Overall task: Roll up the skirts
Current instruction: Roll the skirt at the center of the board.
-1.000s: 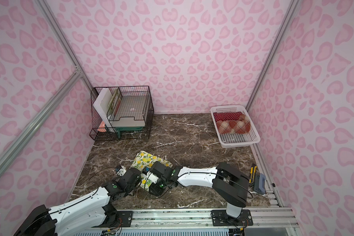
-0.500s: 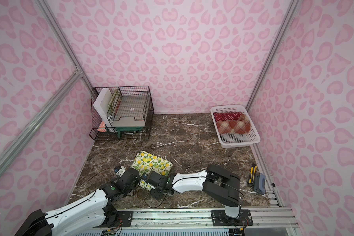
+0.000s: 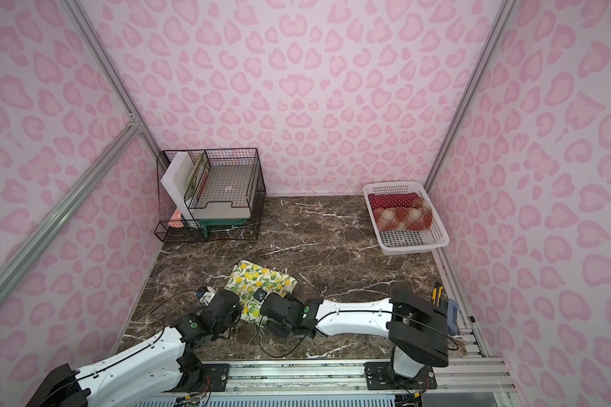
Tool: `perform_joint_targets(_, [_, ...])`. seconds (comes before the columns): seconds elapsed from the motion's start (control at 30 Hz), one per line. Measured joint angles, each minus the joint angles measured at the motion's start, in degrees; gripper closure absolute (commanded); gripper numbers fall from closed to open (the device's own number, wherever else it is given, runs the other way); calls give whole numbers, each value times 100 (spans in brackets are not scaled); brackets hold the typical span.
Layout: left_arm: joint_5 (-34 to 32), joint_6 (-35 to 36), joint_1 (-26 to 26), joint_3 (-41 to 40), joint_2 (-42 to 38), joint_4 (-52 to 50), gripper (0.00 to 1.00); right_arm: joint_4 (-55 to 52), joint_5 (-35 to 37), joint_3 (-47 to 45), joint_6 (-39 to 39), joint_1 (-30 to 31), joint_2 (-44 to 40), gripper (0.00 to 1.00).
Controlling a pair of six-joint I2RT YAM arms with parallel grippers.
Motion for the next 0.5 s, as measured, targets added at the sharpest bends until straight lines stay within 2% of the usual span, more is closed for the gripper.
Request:
perform_joint_targets(0.1, [7,-4,11,22,136,-17,100,-109,-31,15,24,114,-293,31])
perform_joint_targets(0.27, [33,-24,17,157,470,-15,100,-260,-186,170,-11,280,-321,37])
perform_joint_targets(0.5, [103,-111,33,205,570,-7,100,229,-710,186,-256,466,-238,43])
